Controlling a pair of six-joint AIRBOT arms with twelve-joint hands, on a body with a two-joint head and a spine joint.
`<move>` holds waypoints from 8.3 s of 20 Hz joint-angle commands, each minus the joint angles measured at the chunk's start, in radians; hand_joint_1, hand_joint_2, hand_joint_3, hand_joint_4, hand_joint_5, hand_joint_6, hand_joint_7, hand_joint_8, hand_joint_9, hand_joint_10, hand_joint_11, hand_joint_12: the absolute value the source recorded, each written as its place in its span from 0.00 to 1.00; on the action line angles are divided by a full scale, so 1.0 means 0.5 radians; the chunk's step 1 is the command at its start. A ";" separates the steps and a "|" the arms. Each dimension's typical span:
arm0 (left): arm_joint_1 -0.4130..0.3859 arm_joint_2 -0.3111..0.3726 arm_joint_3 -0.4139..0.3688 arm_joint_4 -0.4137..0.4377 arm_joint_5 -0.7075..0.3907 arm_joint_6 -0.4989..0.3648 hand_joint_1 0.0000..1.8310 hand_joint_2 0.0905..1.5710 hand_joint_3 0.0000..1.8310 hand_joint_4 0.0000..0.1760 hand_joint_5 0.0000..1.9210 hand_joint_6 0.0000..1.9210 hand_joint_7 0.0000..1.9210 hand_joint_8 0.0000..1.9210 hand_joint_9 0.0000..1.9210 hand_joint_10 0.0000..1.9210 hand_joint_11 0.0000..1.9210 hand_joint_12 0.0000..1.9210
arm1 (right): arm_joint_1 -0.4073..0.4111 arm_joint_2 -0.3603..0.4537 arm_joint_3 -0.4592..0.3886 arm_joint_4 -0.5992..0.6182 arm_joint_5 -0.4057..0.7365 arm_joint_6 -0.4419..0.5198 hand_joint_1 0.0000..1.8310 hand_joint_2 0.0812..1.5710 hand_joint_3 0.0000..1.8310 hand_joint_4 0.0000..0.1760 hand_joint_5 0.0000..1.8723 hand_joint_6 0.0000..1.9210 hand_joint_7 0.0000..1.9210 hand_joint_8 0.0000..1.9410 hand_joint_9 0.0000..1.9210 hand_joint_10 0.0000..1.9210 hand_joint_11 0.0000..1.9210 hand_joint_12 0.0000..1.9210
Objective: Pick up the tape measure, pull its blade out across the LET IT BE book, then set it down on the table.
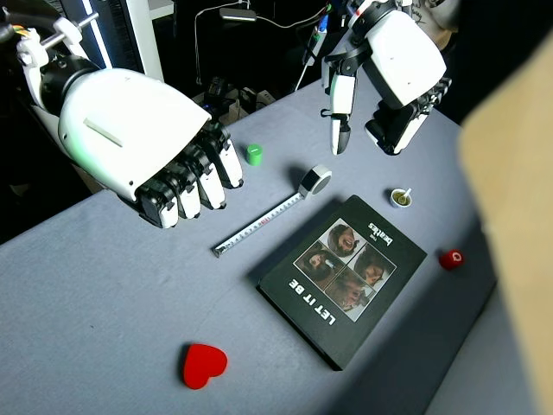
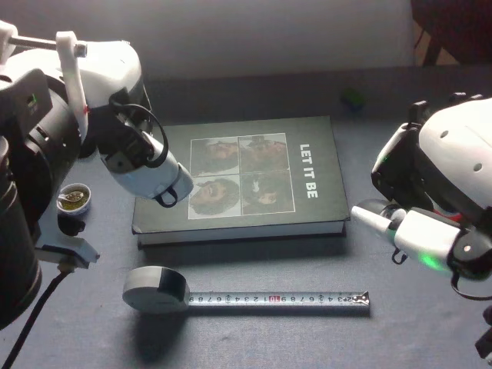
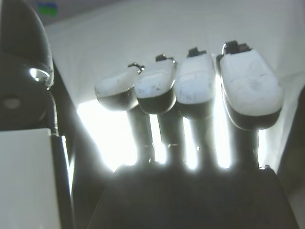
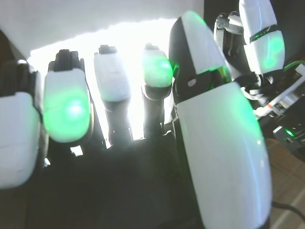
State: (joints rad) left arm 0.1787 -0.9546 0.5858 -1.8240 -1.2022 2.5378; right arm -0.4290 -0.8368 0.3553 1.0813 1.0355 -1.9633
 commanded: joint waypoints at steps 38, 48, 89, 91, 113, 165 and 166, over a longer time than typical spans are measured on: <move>0.440 0.125 -0.258 0.626 0.352 -1.875 0.61 0.63 0.00 0.00 0.14 0.00 0.12 0.00 0.12 0.00 0.08 0.20 | -0.065 0.022 -0.052 -0.277 0.163 0.042 0.12 0.67 0.00 0.12 0.07 0.00 0.06 0.00 0.05 0.00 0.00 0.20; 0.805 0.283 -0.018 1.352 1.064 -2.311 0.64 0.63 0.00 0.00 0.15 0.00 0.13 0.00 0.13 0.00 0.10 0.20 | -0.067 0.023 -0.052 -0.289 0.172 0.054 0.10 0.70 0.00 0.10 0.07 0.00 0.07 0.00 0.05 0.00 0.00 0.24; 1.617 0.229 0.238 2.016 0.792 -3.028 0.65 0.65 0.00 0.00 0.17 0.00 0.15 0.00 0.14 0.00 0.11 0.18 | -0.066 0.023 -0.052 -0.310 0.189 0.067 0.10 0.71 0.00 0.07 0.09 0.00 0.10 0.00 0.07 0.00 0.00 0.28; 1.665 0.217 0.248 2.015 0.759 -3.028 0.65 0.65 0.00 0.00 0.17 0.00 0.15 0.00 0.14 0.00 0.11 0.18 | -0.066 0.023 -0.052 -0.310 0.189 0.067 0.10 0.71 0.00 0.07 0.09 0.00 0.10 0.00 0.07 0.00 0.00 0.28; 1.756 0.201 0.174 2.086 0.665 -3.071 0.64 0.67 0.00 0.00 0.21 0.00 0.19 0.00 0.18 0.00 0.13 0.18 | -0.074 0.023 -0.052 -0.323 0.190 0.073 0.09 0.71 0.00 0.06 0.10 0.00 0.10 0.00 0.07 0.00 0.00 0.27; 1.299 0.263 0.285 1.853 0.729 -2.770 0.76 0.67 0.00 0.00 0.58 0.32 0.55 0.43 0.48 0.65 0.46 0.54 | 0.368 -0.340 0.244 0.100 -0.189 -0.455 0.07 0.72 0.00 0.06 0.09 0.00 0.10 0.00 0.07 0.00 0.00 0.27; 1.274 0.268 0.301 1.853 0.750 -2.772 0.76 0.67 0.00 0.00 0.58 0.32 0.55 0.43 0.48 0.66 0.46 0.54 | 0.367 -0.379 0.274 0.098 -0.157 -0.456 0.07 0.72 0.00 0.06 0.09 0.00 0.10 0.00 0.07 0.00 0.00 0.27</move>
State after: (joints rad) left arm 0.8188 -0.8280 0.7395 -0.9375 -0.7368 1.1622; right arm -0.2581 -1.0431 0.5014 1.2072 0.8978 -2.1941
